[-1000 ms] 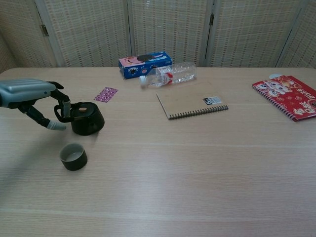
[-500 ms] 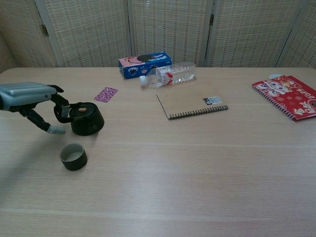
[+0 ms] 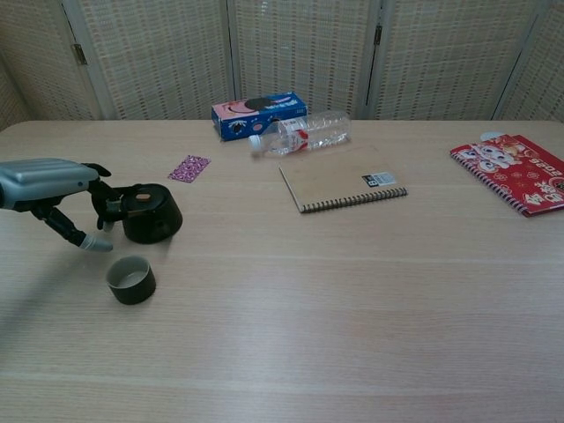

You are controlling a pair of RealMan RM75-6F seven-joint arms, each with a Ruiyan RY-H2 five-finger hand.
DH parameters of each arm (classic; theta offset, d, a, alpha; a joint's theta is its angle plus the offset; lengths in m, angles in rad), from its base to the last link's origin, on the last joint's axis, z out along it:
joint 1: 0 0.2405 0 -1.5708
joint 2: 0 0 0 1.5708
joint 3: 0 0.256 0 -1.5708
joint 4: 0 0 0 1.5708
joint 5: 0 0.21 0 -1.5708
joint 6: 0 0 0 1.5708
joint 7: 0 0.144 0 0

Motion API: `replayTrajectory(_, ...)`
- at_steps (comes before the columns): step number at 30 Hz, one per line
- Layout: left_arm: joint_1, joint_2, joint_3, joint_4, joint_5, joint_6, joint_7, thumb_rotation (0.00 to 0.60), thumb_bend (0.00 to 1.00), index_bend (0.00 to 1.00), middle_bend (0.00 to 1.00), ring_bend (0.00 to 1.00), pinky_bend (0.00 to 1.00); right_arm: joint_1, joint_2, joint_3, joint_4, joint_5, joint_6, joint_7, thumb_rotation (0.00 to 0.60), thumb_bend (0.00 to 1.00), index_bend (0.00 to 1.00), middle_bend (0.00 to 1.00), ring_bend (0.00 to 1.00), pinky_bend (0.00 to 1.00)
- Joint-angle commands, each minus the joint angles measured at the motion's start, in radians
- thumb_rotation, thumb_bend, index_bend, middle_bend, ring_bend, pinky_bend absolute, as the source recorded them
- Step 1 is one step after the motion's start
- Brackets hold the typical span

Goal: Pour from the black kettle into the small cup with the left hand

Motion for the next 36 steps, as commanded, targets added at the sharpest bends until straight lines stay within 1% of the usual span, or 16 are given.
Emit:
replayTrajectory(1,0.001,-0.002,0.002,0.003,0.001,-0.001,-0.003,0.328,0.19,0.52,0.53,0.38,0.00,-0.001,0.000,0.001,0.000,0.001,0.001,0.001,0.559,0.45,0.14,0.25,0.23,0.05)
replayTrajectory(6,0.005,-0.002,0.007,0.006,0.004,0.002,-0.014,0.330,0.19,0.54,0.54,0.39,0.00,-0.003,0.001,0.001,-0.002,0.001,0.003,0.002,0.557,0.45,0.14,0.25,0.23,0.05)
replayTrajectory(17,0.008,-0.005,0.010,0.009,-0.003,-0.012,-0.050,0.325,0.19,0.62,0.59,0.43,0.00,0.001,0.004,-0.001,-0.006,-0.005,-0.003,0.024,0.560,0.45,0.14,0.25,0.23,0.05)
replayTrajectory(28,0.021,-0.018,0.022,0.038,0.001,-0.010,-0.067,0.328,0.19,0.64,0.62,0.45,0.00,0.002,0.005,-0.002,-0.007,-0.006,-0.005,0.031,0.557,0.45,0.14,0.25,0.23,0.05)
replayTrajectory(33,0.024,-0.021,0.024,0.048,0.005,-0.005,-0.077,0.324,0.19,0.70,0.69,0.51,0.00,0.000,0.007,-0.002,-0.009,-0.007,-0.001,0.034,0.558,0.45,0.14,0.25,0.23,0.05)
replayTrajectory(36,0.024,-0.022,0.024,0.051,0.007,-0.004,-0.084,0.326,0.19,0.74,0.76,0.57,0.00,-0.001,0.008,-0.003,-0.010,-0.008,0.001,0.037,0.558,0.45,0.14,0.25,0.23,0.05)
